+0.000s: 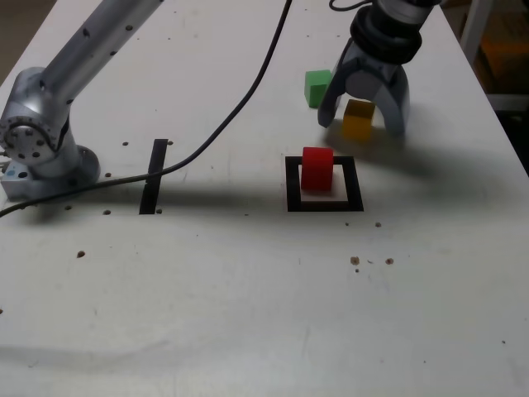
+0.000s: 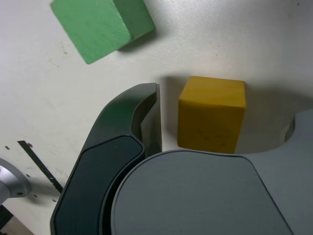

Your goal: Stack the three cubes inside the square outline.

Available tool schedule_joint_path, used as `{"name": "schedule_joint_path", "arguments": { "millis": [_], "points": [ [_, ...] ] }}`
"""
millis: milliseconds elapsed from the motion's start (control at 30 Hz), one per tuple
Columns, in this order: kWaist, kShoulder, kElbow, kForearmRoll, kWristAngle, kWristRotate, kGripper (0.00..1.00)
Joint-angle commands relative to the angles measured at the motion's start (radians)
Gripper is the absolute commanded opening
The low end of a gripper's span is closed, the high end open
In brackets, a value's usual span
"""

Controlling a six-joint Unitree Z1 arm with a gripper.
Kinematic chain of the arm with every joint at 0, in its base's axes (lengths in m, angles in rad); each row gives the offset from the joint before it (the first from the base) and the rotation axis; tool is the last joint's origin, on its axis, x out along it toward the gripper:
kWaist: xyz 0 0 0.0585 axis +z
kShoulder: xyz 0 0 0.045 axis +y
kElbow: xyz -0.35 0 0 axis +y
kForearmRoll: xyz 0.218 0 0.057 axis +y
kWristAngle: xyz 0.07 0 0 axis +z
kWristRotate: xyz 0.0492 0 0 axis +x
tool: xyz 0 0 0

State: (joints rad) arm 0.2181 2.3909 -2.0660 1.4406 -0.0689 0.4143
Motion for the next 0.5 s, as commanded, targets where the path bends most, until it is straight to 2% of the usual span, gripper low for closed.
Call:
{"name": "schedule_joint_path", "arguments": {
  "millis": [0,67,167,333,467],
  "points": [
    [0.003,0.006,0.008,-0.014,-0.002,-0.002,0.71],
    [0.007,0.007,0.016,-0.031,0.0,-0.003,0.59],
    [0.009,0.007,0.024,-0.057,0.003,-0.003,0.5],
    [0.009,0.007,0.026,-0.076,0.009,-0.003,0.49],
    [0.013,0.007,0.022,-0.07,0.031,-0.003,0.47]
  ]
}}
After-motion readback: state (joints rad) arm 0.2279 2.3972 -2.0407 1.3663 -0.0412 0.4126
